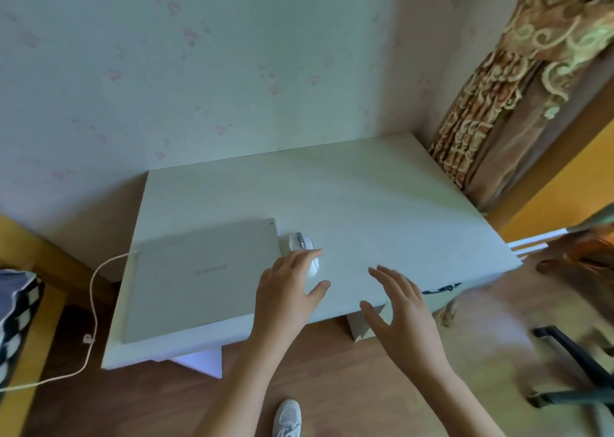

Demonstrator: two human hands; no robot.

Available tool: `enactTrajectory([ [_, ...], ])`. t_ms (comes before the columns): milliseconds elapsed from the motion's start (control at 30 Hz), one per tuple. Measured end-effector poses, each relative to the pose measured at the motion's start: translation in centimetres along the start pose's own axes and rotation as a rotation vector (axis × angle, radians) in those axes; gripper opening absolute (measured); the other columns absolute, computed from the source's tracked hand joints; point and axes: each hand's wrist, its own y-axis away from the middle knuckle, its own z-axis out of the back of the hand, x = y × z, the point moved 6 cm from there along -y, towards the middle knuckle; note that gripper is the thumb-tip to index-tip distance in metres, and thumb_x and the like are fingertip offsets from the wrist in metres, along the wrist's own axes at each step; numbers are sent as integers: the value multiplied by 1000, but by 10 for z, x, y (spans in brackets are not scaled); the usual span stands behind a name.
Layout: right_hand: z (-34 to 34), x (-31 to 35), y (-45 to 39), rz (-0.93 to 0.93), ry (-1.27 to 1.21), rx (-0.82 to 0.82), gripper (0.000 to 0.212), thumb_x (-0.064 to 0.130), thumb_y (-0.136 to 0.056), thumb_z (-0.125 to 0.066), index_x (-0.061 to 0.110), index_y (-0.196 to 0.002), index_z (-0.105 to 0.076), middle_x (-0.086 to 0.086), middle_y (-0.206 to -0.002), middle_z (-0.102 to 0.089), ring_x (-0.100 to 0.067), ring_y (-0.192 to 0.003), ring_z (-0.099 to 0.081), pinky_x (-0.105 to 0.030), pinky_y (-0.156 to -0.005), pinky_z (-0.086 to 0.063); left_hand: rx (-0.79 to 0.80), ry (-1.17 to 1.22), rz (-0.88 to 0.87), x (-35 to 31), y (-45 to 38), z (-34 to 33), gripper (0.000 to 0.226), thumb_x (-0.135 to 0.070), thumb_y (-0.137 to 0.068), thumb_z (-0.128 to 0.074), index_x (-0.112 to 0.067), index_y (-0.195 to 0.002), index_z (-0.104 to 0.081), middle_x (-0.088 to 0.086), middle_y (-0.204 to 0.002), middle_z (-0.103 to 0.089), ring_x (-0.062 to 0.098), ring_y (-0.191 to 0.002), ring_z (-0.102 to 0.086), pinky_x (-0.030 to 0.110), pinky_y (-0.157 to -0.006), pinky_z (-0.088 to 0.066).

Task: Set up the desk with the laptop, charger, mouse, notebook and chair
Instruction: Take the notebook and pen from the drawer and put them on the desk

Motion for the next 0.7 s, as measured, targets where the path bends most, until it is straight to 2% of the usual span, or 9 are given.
enactTrajectory([
  [200, 34, -14, 50, -15, 26, -51, 50, 36, -85, -62, 27, -132, -48, 6, -140, -47, -16, -136, -34, -40, -107, -36, 59, 32, -62, -46, 43, -11, 56, -43, -82, -68, -31, -133, -49, -16, -135, -52, 7, -124, -47, 27, -94, -37],
  [333, 63, -20, 80, -68, 58, -127, 51, 36, -82, -65, 27, -130, -50, 5, -138, -50, -16, -132, -39, -43, -105, -38, 84, 49, -154, -71, 56, -13, 56, -42, -81, -69, -31, -133, -49, -17, -135, -51, 7, -123, -48, 27, -95, -38],
  [467, 93, -30, 118, -182, 141, -238, 54, 34, -80, -68, 25, -131, -51, 5, -137, -51, -19, -132, -40, -40, -108, -35, 148, 66, -304, -101, 65, -19, 56, -41, -81, -69, -31, -132, -49, -16, -134, -51, 8, -122, -49, 28, -95, -42],
  [567, 108, -33, 152, -288, 153, -334, 54, 33, -79, -69, 25, -130, -52, 4, -136, -52, -21, -132, -40, -45, -106, -38, 206, 103, -411, -122, 75, -22, 56, -41, -81, -70, -31, -132, -50, -17, -134, -51, 9, -122, -49, 28, -97, -41],
  [700, 114, -29, 201, -386, 177, -416, 52, 36, -81, -66, 26, -129, -51, 4, -135, -52, -20, -132, -39, -45, -105, -38, 261, 107, -529, -142, 96, -19, 56, -41, -80, -71, -29, -132, -52, -14, -135, -52, 11, -122, -49, 27, -95, -39],
])
